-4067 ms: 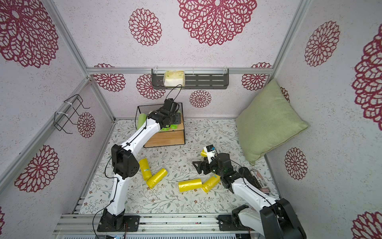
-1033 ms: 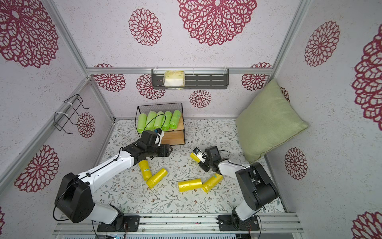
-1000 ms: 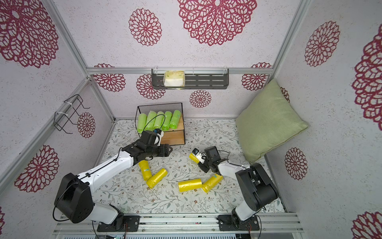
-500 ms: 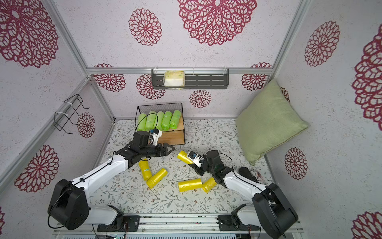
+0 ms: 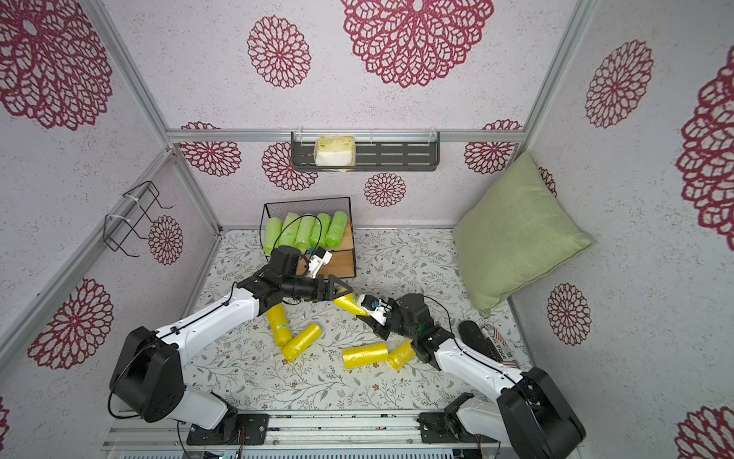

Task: Sort the rolls of trash bags by color and place them on the shelf
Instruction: Pick up the roll of trash bags from the center of the board.

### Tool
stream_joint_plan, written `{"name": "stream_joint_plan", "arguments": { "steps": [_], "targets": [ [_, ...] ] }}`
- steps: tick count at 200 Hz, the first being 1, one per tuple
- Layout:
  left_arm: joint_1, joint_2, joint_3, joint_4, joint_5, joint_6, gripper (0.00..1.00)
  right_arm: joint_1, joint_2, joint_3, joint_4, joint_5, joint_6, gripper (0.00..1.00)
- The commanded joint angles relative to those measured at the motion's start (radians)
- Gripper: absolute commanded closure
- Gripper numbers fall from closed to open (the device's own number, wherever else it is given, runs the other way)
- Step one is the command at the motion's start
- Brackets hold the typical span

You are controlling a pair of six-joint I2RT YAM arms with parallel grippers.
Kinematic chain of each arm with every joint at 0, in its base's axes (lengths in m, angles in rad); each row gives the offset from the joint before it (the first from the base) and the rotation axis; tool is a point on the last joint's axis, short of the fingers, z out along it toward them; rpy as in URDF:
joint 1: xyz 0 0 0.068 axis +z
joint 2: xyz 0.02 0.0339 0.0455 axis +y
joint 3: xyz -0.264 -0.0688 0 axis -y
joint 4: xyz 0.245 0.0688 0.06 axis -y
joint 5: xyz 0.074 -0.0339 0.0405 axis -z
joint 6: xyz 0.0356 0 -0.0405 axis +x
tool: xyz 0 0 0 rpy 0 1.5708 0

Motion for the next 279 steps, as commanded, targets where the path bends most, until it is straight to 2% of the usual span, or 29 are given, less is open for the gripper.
{"name": "stream_joint_plan", "arguments": {
  "steps": [1,38,63,82,96,128,142,158,185,218,253,279],
  "targets": [
    [-0.014,0.026,0.026,-0.054,0.044,0.04,0.22,0.006,-0.034,0.004,0.094,-0.019,0.018,0.69],
    [-0.018,0.034,0.045,-0.092,0.045,0.056,0.33,0.006,-0.032,0.002,0.104,0.005,0.018,0.69],
    [-0.017,0.034,0.05,-0.079,0.068,0.052,0.48,0.006,-0.016,0.015,0.09,0.044,0.028,0.66],
    [-0.011,0.02,0.046,-0.059,0.056,0.05,0.6,0.006,-0.013,0.029,0.054,0.094,0.036,0.58],
    [-0.001,-0.001,0.027,-0.034,0.011,0.034,0.67,0.006,-0.02,0.035,0.03,0.145,0.058,0.47],
    [0.047,-0.101,-0.117,0.14,-0.188,-0.082,0.77,0.001,-0.064,0.014,0.028,0.224,0.115,0.2],
    [0.063,-0.17,-0.202,0.214,-0.345,-0.11,0.78,-0.001,-0.079,0.001,0.036,0.222,0.134,0.15],
    [0.063,-0.243,-0.288,0.266,-0.58,-0.064,0.79,-0.003,-0.08,-0.011,0.057,0.222,0.157,0.12],
    [0.053,-0.296,-0.396,0.411,-0.896,0.087,0.8,-0.003,-0.054,-0.013,0.077,0.218,0.18,0.12],
    [-0.004,-0.25,-0.43,0.576,-1.116,0.429,0.81,-0.003,-0.045,-0.013,0.078,0.199,0.186,0.12],
    [-0.077,-0.135,-0.414,0.71,-1.262,0.855,0.77,-0.003,-0.042,-0.013,0.075,0.187,0.181,0.12],
    [-0.098,-0.056,-0.398,0.733,-1.276,1.098,0.77,-0.003,-0.049,-0.018,0.077,0.182,0.179,0.12]
  ]
}}
